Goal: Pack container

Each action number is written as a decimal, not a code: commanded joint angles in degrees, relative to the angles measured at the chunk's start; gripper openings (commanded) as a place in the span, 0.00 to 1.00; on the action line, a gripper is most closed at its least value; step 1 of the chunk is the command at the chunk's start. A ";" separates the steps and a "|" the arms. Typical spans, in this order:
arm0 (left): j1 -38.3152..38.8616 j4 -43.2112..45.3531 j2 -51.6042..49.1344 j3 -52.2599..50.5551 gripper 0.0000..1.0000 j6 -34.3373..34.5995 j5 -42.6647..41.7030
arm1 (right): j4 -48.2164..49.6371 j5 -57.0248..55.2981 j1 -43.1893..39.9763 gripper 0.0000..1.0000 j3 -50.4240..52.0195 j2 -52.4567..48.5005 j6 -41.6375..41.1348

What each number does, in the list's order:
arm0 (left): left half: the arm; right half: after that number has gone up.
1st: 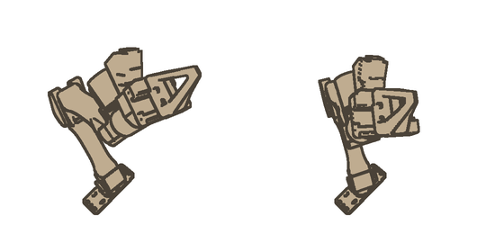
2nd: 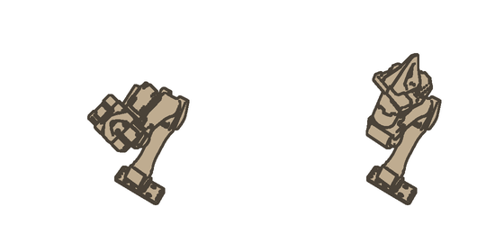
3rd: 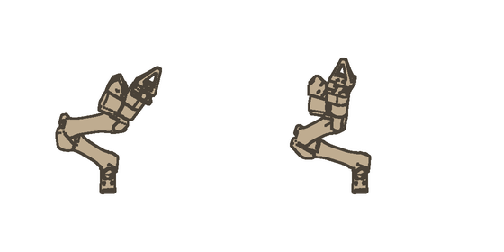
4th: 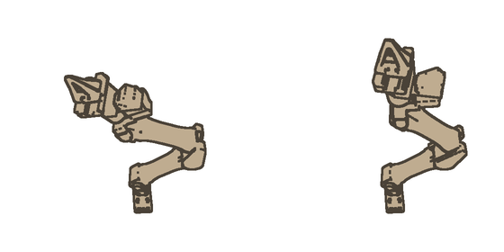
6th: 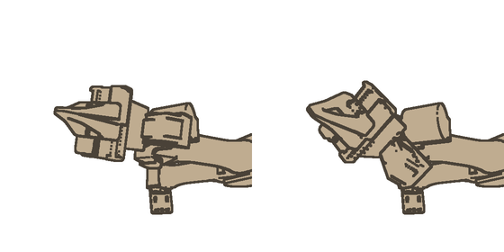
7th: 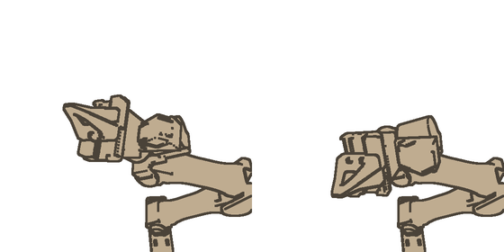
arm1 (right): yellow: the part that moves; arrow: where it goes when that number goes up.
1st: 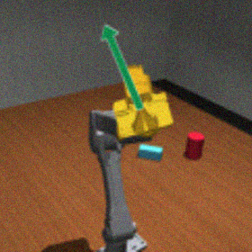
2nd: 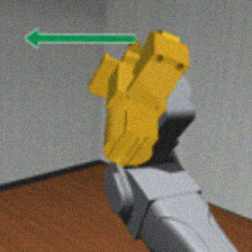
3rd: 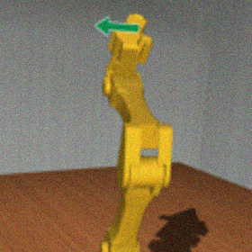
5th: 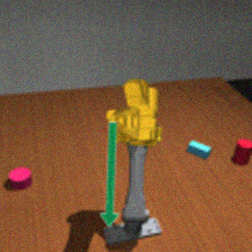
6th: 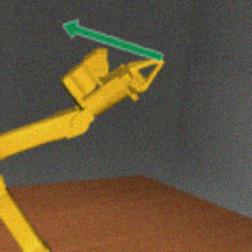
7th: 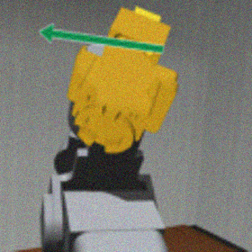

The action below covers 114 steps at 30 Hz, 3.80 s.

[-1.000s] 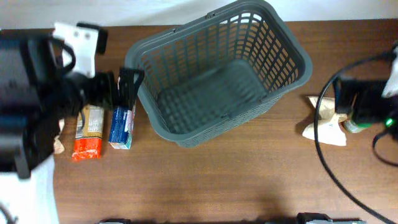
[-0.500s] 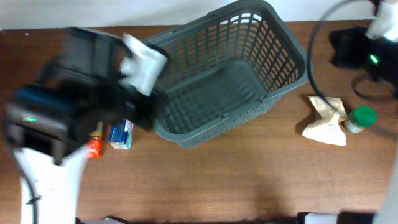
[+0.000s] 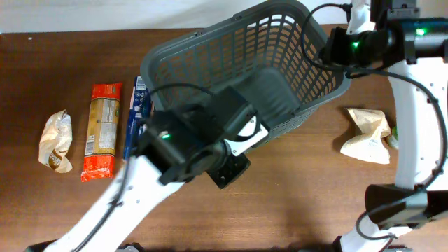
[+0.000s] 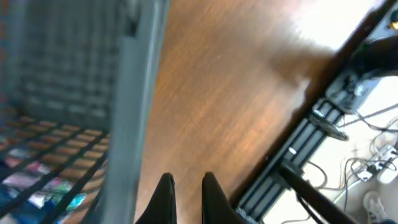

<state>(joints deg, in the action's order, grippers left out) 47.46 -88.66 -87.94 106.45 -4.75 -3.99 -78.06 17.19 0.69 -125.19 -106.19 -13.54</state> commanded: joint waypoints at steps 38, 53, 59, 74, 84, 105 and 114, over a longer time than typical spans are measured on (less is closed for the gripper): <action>-14.99 15.72 -0.44 -14.43 0.02 -4.94 4.48 | -13.11 -10.29 1.53 0.04 2.32 -0.02 4.55; -22.95 0.04 2.36 19.93 0.98 -1.31 22.01 | -13.79 -10.40 -18.43 0.04 -25.09 9.81 0.96; -38.49 1.40 -5.49 18.78 1.00 -2.23 13.44 | -17.84 -10.14 -39.01 0.53 -24.83 11.19 0.76; -49.44 1.70 -41.88 18.75 0.99 -5.62 1.60 | -18.23 -10.19 -43.89 0.99 -23.87 11.17 0.81; -49.51 2.12 -56.17 18.40 0.89 -6.93 0.79 | -18.23 -10.19 -43.89 0.99 -23.87 11.17 0.81; -45.90 4.13 -35.32 73.26 0.02 -26.97 -0.33 | -18.23 -10.19 -43.89 0.99 -23.87 11.17 0.81; -22.43 10.43 -32.22 67.14 0.01 -62.73 -4.81 | -18.23 -10.19 -43.89 0.99 -23.87 11.17 0.81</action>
<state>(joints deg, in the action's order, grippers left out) 21.02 -78.70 -115.85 179.15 -53.04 -5.98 -96.29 6.90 -42.83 -149.01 -95.31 -12.47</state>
